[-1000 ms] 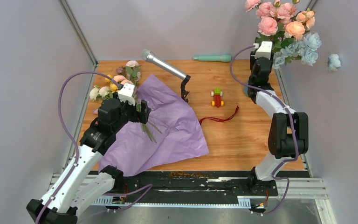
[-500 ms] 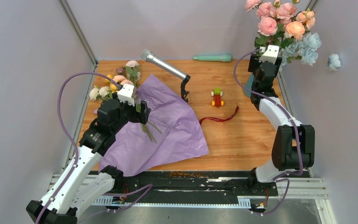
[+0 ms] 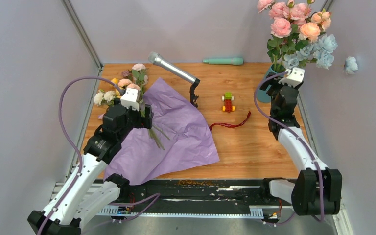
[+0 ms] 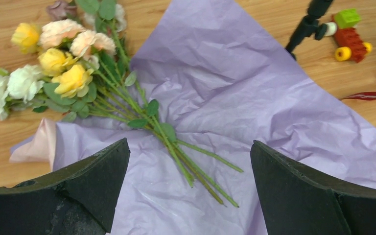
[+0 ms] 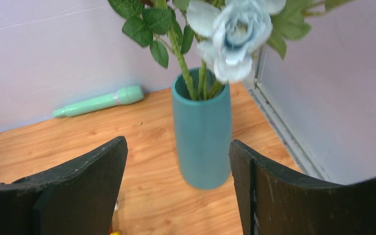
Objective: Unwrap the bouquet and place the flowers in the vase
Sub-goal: Pick up the fake flower from the wrapping paper.
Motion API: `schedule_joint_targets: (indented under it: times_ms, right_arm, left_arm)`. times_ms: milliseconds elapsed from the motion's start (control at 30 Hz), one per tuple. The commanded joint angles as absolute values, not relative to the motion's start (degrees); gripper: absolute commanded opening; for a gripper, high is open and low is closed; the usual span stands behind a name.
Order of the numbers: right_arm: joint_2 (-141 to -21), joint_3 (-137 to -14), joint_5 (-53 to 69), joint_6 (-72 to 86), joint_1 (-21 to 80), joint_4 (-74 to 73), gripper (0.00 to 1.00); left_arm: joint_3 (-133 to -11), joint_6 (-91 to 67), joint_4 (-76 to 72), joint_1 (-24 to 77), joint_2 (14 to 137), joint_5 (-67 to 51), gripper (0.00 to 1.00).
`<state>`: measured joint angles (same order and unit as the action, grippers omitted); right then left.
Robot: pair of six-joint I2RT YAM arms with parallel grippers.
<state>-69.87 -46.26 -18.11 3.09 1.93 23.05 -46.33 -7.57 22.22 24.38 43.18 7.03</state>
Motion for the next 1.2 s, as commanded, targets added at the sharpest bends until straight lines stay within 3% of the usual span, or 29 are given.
schedule_joint_targets:
  times_ms: [0, 200, 533, 800, 1167]
  right_arm:
    - [-62.8, -40.6, -13.0, 10.5, 1.8, 21.2, 0.77]
    - [-54.7, -38.0, -12.1, 11.2, 1.8, 10.0, 0.70]
    - [-45.7, -35.3, -6.7, 13.7, 1.8, 0.8, 0.70]
    - [-45.1, -36.5, -6.8, 13.4, 1.8, -2.6, 0.71]
    - [-45.1, -36.7, -6.0, 14.0, 1.8, -2.7, 0.73]
  left_arm:
    - [-47.3, -8.2, 22.6, 23.7, 44.0, 15.0, 1.00]
    - [-46.8, -11.3, 23.0, 19.1, 45.9, 16.3, 1.00]
    - [-42.7, -20.8, 18.1, 12.4, 53.5, 5.5, 0.97]
    - [-44.3, -21.4, 17.4, 11.8, 65.6, 0.7, 0.62]
    - [-44.5, -20.1, 20.8, 11.8, 76.6, -3.6, 0.53]
